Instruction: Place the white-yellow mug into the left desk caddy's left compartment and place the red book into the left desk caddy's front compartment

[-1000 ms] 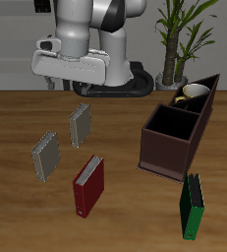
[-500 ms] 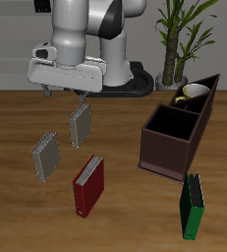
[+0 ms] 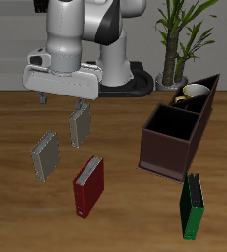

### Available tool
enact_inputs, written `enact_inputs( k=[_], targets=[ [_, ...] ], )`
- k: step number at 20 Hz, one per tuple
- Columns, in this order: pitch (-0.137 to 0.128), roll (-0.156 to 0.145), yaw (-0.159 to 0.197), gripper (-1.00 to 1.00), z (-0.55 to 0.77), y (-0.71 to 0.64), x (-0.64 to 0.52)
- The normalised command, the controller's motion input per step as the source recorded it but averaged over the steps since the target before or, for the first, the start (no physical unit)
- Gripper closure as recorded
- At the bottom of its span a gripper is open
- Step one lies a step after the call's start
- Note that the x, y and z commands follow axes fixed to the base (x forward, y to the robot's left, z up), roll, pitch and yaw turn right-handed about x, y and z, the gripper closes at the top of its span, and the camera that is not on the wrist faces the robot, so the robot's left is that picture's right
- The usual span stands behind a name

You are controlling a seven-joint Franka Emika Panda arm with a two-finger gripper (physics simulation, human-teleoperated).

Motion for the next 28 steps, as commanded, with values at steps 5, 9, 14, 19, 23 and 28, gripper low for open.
enact_inputs(
  k=[5, 9, 14, 19, 23, 28],
  targets=[
    [0.017, 0.109, 0.004, -1.00, -0.02, 0.31, 0.51],
    [0.022, 0.062, -0.032, -1.00, -0.02, 0.10, 0.39],
    [-0.004, 0.008, -0.037, -1.00, -0.07, 0.06, 0.32],
    [0.001, 0.038, -0.007, -1.00, -0.17, 0.21, 0.24],
    [0.015, 0.028, -0.036, -1.00, -0.28, 0.08, 0.33],
    [0.005, 0.023, -0.044, -1.00, -0.21, 0.13, 0.18]
  ],
)
